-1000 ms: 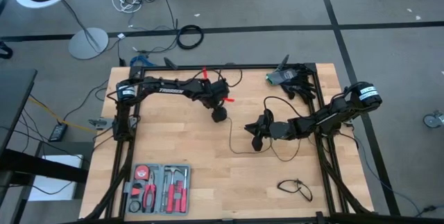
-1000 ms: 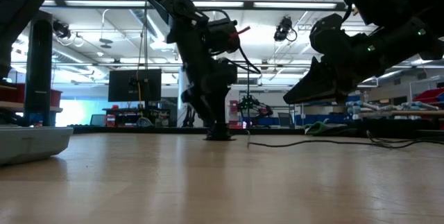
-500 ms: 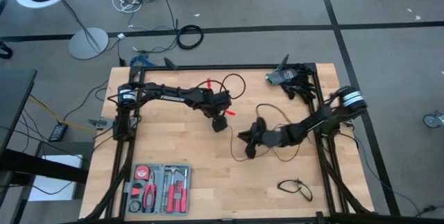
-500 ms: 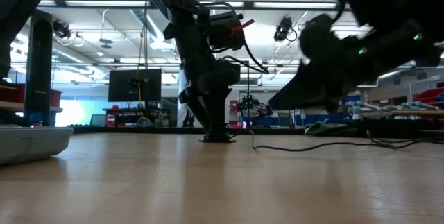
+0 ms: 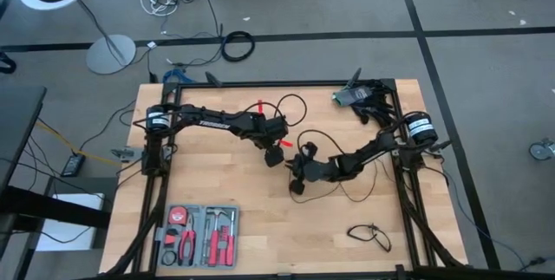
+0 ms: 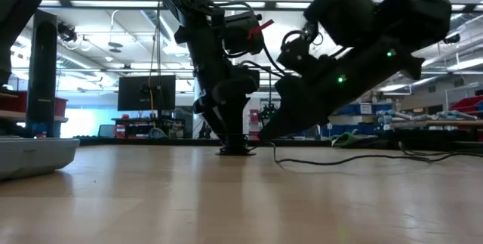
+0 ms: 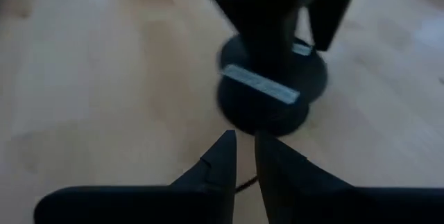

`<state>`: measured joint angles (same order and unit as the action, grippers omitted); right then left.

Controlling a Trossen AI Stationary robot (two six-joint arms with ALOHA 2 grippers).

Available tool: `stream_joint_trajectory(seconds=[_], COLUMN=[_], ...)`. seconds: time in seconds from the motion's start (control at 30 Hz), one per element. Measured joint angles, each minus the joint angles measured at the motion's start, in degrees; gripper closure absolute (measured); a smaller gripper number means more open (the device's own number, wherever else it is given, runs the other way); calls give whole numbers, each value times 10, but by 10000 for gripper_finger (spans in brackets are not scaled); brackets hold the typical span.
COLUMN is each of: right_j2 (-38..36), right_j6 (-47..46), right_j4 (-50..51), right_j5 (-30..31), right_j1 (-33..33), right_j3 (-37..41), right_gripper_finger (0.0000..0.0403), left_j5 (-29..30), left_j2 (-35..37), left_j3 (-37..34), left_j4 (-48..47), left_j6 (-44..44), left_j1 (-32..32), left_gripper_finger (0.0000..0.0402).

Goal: Coil cords
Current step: Uncoil the black wire from the spool

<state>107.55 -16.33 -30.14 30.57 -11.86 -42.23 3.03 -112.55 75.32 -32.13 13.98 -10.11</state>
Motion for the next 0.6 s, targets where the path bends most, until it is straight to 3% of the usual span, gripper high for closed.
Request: stream_joint_trajectory(seconds=[0.2,0.6], right_j2=[1,1], right_j6=[10,10], right_j4=[13,31], right_j5=[-59,-64], right_j1=[37,56], right_j3=[0,1], right_gripper_finger=[348,347], left_j5=[1,3], left_j2=[0,-1], left_j3=[-1,-1], left_j4=[7,13], left_j6=[-2,-2], left_j1=[0,0], left_gripper_finger=[92,92])
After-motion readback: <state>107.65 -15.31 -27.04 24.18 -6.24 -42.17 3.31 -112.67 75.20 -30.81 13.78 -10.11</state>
